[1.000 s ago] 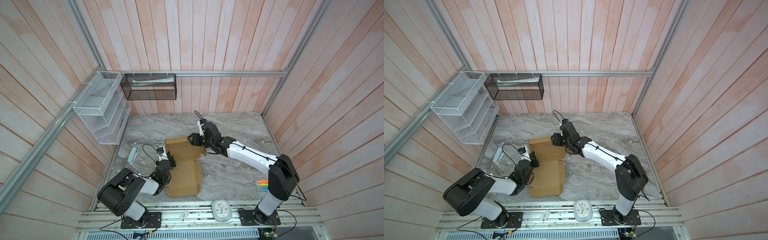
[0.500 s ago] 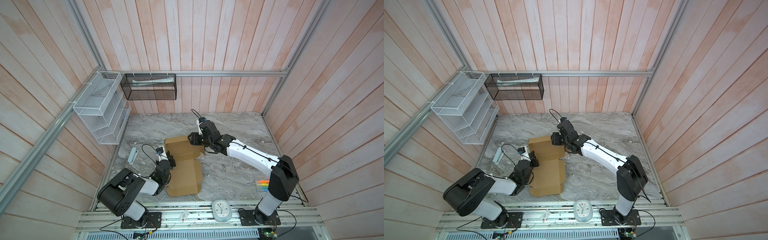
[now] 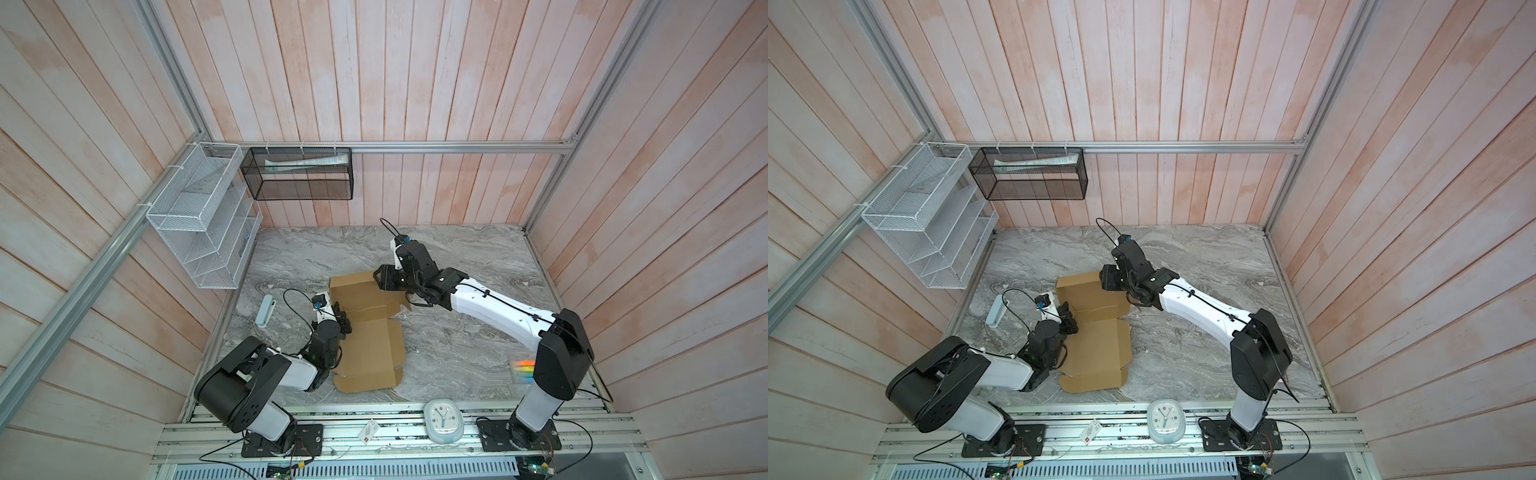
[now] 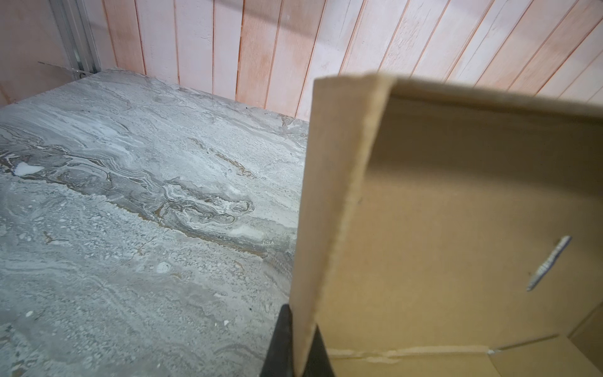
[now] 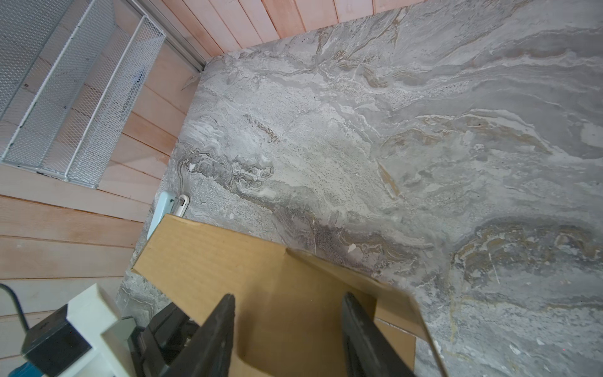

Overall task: Assemble paper box
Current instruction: Fold the bottom flaps of a flat cardboard box at the center of the table.

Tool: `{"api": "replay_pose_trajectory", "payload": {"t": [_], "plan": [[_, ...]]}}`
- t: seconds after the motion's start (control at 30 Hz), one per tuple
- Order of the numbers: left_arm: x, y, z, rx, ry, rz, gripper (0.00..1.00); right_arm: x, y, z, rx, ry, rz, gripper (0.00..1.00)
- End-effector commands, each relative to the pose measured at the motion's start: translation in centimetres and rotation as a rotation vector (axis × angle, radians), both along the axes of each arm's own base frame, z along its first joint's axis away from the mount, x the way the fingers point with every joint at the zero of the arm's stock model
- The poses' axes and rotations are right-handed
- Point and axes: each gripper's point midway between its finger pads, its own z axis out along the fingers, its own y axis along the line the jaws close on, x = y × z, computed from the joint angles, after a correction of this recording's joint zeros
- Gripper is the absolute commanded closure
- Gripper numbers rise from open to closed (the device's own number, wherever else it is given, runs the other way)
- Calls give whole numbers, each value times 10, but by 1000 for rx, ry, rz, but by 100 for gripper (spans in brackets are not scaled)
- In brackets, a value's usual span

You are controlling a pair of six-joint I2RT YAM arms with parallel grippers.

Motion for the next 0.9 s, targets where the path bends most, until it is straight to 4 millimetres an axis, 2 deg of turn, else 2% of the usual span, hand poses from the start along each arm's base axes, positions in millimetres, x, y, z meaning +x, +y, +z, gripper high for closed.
{"api": "replay_pose_trajectory", "payload": {"t": [0.0,0.23,0.67,0.8,0.87], "plan": [[0,2,5,-8,-23,14,100,0,15,3,39,10,24,47],[1,0,7,-8,-26,13,100,-5,22,-2,52,31,33,51],[3,-2,14,-2,-37,17,100,-5,35,-1,130,59,51,66],[4,2,14,2,-29,41,100,-2,32,1,121,45,45,66],[3,4,13,5,-26,52,100,1,24,4,96,24,28,62]]}}
